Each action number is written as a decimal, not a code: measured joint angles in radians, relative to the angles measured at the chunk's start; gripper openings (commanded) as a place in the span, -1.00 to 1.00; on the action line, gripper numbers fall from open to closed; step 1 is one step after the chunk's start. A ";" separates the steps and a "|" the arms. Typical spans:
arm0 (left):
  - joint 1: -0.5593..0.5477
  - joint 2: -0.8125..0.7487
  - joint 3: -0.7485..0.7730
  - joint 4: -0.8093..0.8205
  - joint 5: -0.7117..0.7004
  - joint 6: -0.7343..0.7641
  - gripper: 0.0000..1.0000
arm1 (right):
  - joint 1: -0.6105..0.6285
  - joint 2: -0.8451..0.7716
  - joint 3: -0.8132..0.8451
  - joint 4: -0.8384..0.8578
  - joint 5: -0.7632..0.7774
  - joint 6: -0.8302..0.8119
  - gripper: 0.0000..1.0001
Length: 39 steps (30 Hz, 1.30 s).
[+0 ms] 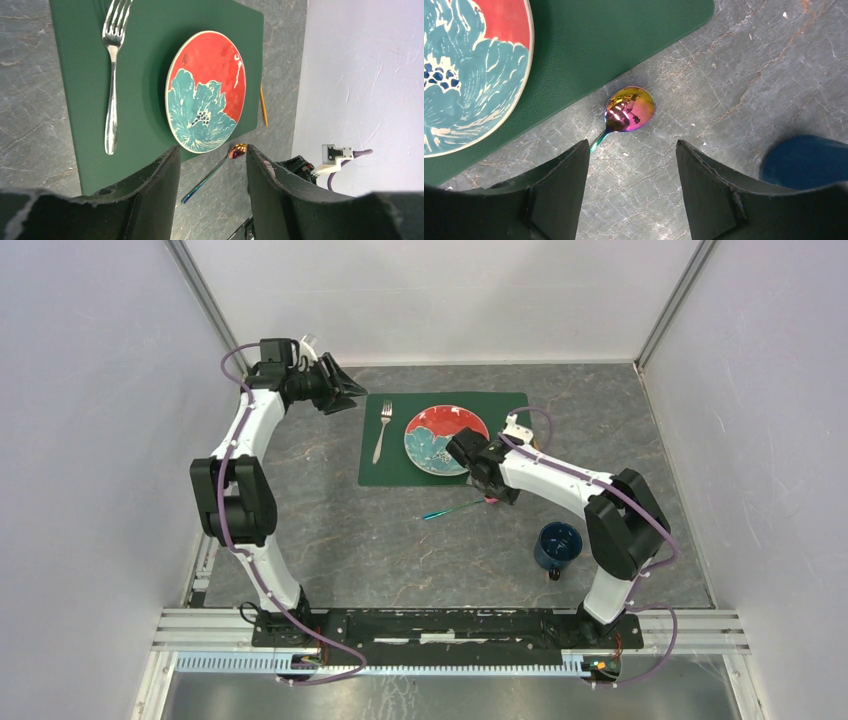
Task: Set the dinner table for one person
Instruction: Pick up the spoon from the center of the board.
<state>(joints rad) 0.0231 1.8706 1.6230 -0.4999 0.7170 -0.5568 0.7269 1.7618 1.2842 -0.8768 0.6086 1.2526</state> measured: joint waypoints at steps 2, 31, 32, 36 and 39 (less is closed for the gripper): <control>0.007 0.000 -0.002 0.000 0.000 0.000 0.15 | 0.000 0.000 -0.002 -0.003 0.003 0.006 0.41; 0.026 -0.008 -0.024 0.000 0.019 0.000 0.15 | -0.028 0.047 -0.062 0.028 0.003 0.036 0.39; 0.026 -0.008 -0.024 0.000 0.019 0.000 0.15 | -0.029 0.049 -0.064 0.032 0.003 0.036 0.39; 0.027 -0.008 -0.024 0.000 0.019 0.001 0.14 | -0.032 0.057 -0.072 0.052 0.002 0.033 0.37; 0.028 -0.008 -0.024 0.000 0.019 0.000 0.14 | -0.035 0.065 -0.072 0.074 0.000 0.022 0.37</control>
<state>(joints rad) 0.0509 1.8629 1.5993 -0.4995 0.7361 -0.5564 0.6914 1.8267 1.2125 -0.8028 0.6090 1.2747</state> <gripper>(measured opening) 0.575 0.687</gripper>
